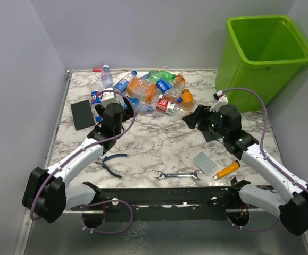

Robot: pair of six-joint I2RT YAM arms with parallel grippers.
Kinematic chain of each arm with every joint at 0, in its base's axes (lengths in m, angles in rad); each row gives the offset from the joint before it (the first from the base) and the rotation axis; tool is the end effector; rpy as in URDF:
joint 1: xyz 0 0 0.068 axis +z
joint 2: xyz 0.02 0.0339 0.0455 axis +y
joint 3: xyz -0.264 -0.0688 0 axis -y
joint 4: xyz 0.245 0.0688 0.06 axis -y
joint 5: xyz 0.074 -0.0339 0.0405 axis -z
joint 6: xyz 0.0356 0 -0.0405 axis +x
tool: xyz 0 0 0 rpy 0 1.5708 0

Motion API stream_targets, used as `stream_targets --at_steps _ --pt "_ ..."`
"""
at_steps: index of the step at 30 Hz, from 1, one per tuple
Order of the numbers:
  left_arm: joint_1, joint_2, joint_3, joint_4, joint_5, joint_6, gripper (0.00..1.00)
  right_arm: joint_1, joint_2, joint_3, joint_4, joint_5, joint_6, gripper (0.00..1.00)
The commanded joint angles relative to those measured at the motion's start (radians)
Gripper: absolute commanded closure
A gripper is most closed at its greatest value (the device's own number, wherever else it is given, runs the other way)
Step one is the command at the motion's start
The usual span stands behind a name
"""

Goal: Put the plastic bottles in the bin
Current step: Pick up the plastic bottle at the center of the board.

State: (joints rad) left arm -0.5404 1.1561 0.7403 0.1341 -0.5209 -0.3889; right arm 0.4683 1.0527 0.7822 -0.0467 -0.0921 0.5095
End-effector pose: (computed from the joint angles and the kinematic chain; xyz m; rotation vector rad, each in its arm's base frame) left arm 0.2344 -0.1200 0.2819 -0.2211 1.8043 -0.1757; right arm 0.2175 0.1137 0.3011 -0.0250 1.9577 0.7452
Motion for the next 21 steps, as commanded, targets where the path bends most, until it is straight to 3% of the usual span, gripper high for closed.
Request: stream_targets --at_steps 1,5,11,21 --pt "0.05 0.084 0.008 -0.091 0.087 -0.311 0.01 0.004 -0.102 -0.084 0.067 -0.056 0.054 0.24" --pt "0.151 0.117 -0.005 -0.094 0.063 -0.469 0.01 0.004 -0.165 -0.156 0.056 -0.095 0.068 0.24" --pt "0.329 0.211 0.035 -0.11 0.193 -0.605 0.01 0.003 -0.262 -0.24 0.023 -0.094 0.071 0.24" --pt "0.359 0.428 0.149 -0.166 0.226 -0.757 0.01 0.004 -0.26 -0.219 -0.021 -0.096 0.046 0.24"
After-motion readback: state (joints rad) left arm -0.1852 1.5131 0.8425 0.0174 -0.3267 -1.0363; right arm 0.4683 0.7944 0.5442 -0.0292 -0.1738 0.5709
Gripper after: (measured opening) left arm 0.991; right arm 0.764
